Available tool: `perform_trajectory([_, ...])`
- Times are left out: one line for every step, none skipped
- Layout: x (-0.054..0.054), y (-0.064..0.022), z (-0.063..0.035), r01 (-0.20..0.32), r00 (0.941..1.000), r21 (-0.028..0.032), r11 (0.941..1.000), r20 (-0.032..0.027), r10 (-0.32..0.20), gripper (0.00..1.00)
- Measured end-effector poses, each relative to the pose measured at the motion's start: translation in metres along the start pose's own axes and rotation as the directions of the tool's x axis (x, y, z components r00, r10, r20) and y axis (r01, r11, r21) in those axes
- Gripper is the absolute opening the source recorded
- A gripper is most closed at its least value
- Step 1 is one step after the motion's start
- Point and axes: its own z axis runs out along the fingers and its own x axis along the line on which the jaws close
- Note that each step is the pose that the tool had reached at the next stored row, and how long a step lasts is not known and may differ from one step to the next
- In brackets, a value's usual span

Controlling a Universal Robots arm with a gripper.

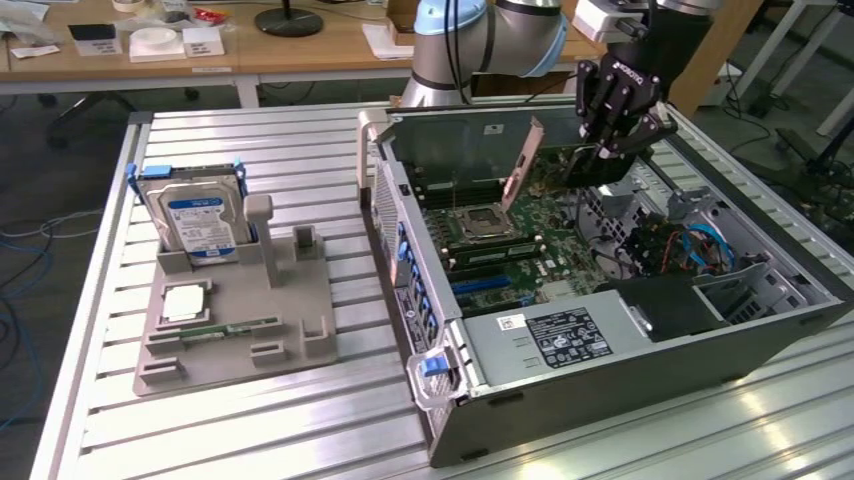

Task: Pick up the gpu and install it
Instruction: 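Insert the gpu into the slot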

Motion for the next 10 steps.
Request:
perform_trajectory([0.0000, 0.0000, 0.0000, 0.000, 1.0000, 0.0001, 1.0000, 0.0000, 0.000, 0.27])
perform_trajectory([0.0000, 0.0000, 0.0000, 0.000, 1.0000, 0.0000, 1.0000, 0.0000, 0.000, 0.27])
perform_trajectory([0.0000, 0.0000, 0.0000, 0.000, 1.0000, 0.0000, 1.0000, -0.0001, 0.000, 0.27])
perform_trajectory([-0.0001, 0.0000, 0.0003, 0.000, 1.0000, 0.0002, 1.0000, 0.0000, 0.000, 0.27])
perform_trajectory([-0.0001, 0.0000, 0.0007, 0.000, 1.0000, 0.0006, 1.0000, 0.0000, 0.000, 0.27])
perform_trajectory([0.0000, 0.0001, 0.0009, 0.000, 1.0000, 0.0008, 1.0000, -0.0001, 0.000, 0.27])
perform_trajectory([0.0000, 0.0001, 0.0010, 0.000, 1.0000, 0.0008, 1.0000, -0.0001, 0.000, 0.27])
perform_trajectory([0.0000, 0.0001, 0.0010, 0.000, 1.0000, 0.0009, 1.0000, -0.0001, 0.000, 0.27])
perform_trajectory([0.0000, 0.0001, 0.0010, 0.000, 1.0000, 0.0009, 1.0000, -0.0001, 0.000, 0.27])
perform_trajectory([0.0000, 0.0001, 0.0010, 0.000, 1.0000, 0.0009, 1.0000, 0.0000, 0.000, 0.27])
